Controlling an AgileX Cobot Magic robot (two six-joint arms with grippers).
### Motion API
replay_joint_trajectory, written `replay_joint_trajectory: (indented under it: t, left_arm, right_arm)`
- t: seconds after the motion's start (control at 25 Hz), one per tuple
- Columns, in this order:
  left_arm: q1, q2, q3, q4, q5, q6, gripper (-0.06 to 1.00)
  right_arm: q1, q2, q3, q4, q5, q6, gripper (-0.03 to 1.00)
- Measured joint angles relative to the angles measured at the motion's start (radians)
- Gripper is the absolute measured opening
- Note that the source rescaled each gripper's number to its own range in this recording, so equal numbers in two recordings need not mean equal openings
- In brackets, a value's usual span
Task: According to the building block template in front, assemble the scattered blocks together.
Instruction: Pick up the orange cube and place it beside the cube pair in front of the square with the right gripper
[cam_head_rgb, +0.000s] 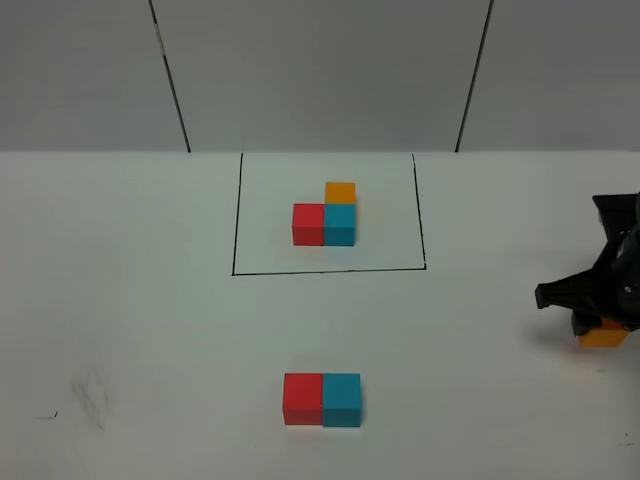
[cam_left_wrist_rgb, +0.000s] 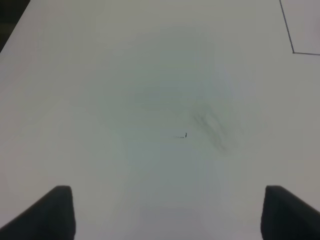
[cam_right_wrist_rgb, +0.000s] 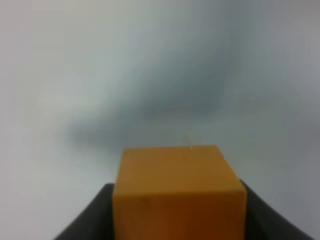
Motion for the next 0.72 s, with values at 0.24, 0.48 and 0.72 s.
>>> replay_joint_trajectory:
  t: [0.24, 0.48, 0.72]
  left_arm:
    - [0.0, 0.0, 0.0, 0.0, 0.0, 0.0, 0.99]
    - [0.0, 0.0, 0.0, 0.0, 0.0, 0.0, 0.99]
    - [0.0, 0.0, 0.0, 0.0, 0.0, 0.0, 0.99]
  right_arm:
    - [0.133, -0.105, -0.103, 0.054, 0.134, 0.001, 0.24]
    - [0.321, -0.077, -0.234, 0.066, 0.175, 0.03, 0.24]
    - [0.377, 0.007, -0.351, 0.087, 0.203, 0.126, 0.24]
